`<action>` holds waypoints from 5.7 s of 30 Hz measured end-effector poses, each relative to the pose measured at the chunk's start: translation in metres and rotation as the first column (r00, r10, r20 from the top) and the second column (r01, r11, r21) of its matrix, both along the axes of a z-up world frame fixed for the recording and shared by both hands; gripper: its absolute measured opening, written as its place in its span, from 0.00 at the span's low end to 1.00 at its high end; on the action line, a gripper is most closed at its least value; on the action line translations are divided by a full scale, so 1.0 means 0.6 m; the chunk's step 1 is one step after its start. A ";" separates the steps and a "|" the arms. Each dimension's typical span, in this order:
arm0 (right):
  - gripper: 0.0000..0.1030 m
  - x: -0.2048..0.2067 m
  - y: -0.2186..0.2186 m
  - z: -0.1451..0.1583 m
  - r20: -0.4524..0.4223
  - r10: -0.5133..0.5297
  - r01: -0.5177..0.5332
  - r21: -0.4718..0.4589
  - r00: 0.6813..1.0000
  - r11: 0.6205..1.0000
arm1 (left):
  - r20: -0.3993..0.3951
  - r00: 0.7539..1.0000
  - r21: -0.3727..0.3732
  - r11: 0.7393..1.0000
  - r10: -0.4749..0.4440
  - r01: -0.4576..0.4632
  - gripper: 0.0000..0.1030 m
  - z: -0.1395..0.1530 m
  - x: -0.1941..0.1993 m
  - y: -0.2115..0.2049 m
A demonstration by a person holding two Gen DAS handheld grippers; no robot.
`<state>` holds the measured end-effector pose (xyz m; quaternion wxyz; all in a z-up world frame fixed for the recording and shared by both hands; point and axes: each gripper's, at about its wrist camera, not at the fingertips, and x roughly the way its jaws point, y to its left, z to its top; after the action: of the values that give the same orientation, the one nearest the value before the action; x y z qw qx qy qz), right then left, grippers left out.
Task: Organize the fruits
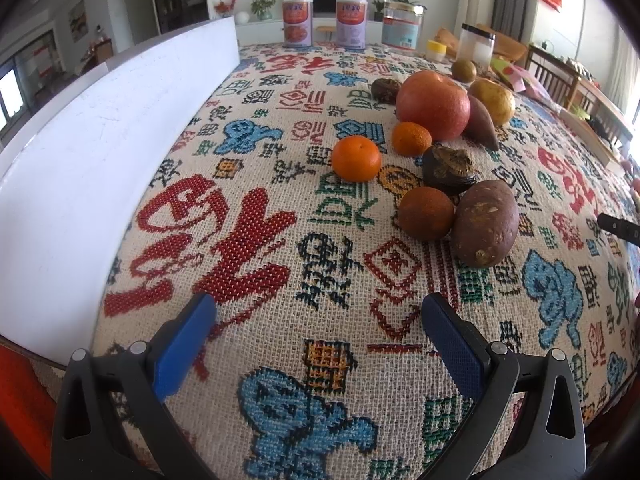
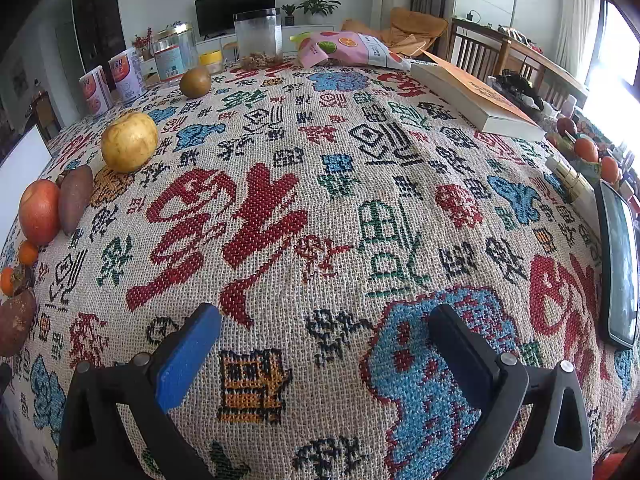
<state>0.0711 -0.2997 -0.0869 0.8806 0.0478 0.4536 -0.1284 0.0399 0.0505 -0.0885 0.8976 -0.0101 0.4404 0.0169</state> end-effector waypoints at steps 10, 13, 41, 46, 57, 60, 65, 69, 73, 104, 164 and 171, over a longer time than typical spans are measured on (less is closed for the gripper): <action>1.00 0.000 0.000 0.000 0.000 0.000 0.000 0.000 1.000 1.000 | -0.005 1.000 -0.001 1.000 -0.012 0.012 1.00 -0.001 -0.002 0.000; 1.00 0.000 0.000 0.000 0.000 0.000 0.000 0.000 1.000 1.000 | -0.004 1.000 -0.001 1.000 -0.014 0.014 1.00 -0.001 -0.003 0.000; 1.00 0.000 0.000 0.000 0.001 0.002 -0.002 0.001 1.000 1.000 | -0.003 0.994 -0.104 0.988 -0.111 0.110 0.98 0.021 0.011 0.017; 1.00 -0.001 0.000 0.000 0.001 0.002 -0.002 0.001 1.000 1.000 | -0.011 0.987 -0.050 0.985 -0.163 0.162 0.98 0.032 0.037 -0.014; 1.00 -0.001 0.001 0.000 0.002 0.003 -0.003 0.001 1.000 1.000 | 0.032 0.964 -0.053 0.963 -0.263 0.264 0.98 0.054 0.048 -0.070; 1.00 -0.001 0.001 0.000 0.001 0.003 -0.003 0.001 1.000 1.000 | 0.028 0.973 -0.101 0.968 -0.230 0.231 0.97 0.053 0.048 -0.023; 1.00 -0.001 0.000 0.000 0.002 0.003 -0.003 0.001 1.000 1.000 | 0.013 0.955 -0.118 0.948 -0.295 0.294 0.80 0.048 0.065 -0.029; 1.00 -0.002 0.000 0.000 0.002 0.004 -0.004 0.002 1.000 1.000 | -0.002 0.939 -0.094 0.935 -0.344 0.342 0.69 0.032 0.075 -0.051; 1.00 -0.002 0.001 0.000 0.003 0.004 -0.004 0.003 1.000 1.000 | -0.003 0.924 -0.080 0.921 -0.383 0.382 0.30 0.024 0.073 -0.069; 0.48 0.062 0.200 -0.019 -0.166 0.291 0.003 0.872 0.942 0.489 | 0.172 0.980 -0.237 0.962 -0.098 0.138 0.29 0.216 -0.049 0.172; 0.98 0.028 0.058 0.029 0.035 0.214 -0.205 -0.166 0.976 0.965 | -0.035 0.938 -0.001 0.939 -0.345 0.345 1.00 0.004 0.143 -0.006; 1.00 0.037 0.048 0.005 -0.008 0.208 -0.207 -0.105 0.978 0.973 | -0.029 0.898 -0.009 0.899 -0.439 0.438 1.00 0.003 0.235 -0.022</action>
<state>0.0933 -0.2708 -0.0837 0.8911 -0.0462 0.4476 -0.0594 0.1809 0.0374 -0.0866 0.8716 0.0885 0.4448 -0.1859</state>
